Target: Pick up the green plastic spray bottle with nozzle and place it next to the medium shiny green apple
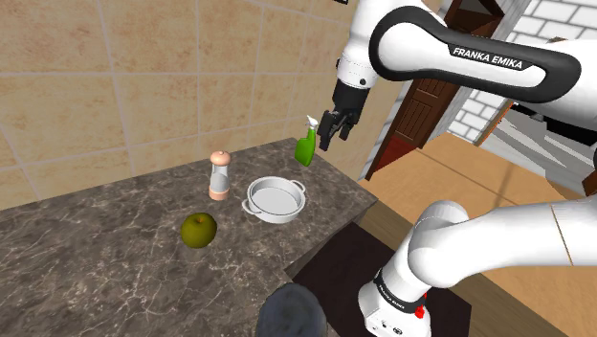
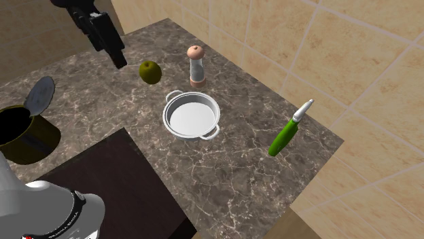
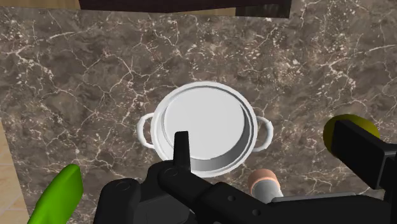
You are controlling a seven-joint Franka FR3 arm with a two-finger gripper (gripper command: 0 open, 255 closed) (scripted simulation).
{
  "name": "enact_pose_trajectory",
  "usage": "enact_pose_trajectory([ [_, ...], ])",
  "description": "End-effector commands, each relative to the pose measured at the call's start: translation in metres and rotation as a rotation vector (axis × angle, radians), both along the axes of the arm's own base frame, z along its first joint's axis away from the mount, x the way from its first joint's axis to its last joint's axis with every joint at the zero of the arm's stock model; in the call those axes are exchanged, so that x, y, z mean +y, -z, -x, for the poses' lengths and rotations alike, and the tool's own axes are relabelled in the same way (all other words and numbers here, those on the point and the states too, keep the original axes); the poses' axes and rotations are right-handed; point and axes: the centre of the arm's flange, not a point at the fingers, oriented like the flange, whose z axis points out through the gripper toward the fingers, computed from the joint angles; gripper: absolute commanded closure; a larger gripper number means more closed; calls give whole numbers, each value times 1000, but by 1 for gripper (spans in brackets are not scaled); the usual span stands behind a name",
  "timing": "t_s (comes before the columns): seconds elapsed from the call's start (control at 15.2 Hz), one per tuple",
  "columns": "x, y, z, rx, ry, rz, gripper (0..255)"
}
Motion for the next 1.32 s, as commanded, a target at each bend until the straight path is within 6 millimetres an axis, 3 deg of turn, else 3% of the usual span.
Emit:
enact_pose_trajectory([
  [0.0,0,0,0,0,0,0,0],
  [1.25,-196,57,-157,20,51,-37,0],
])
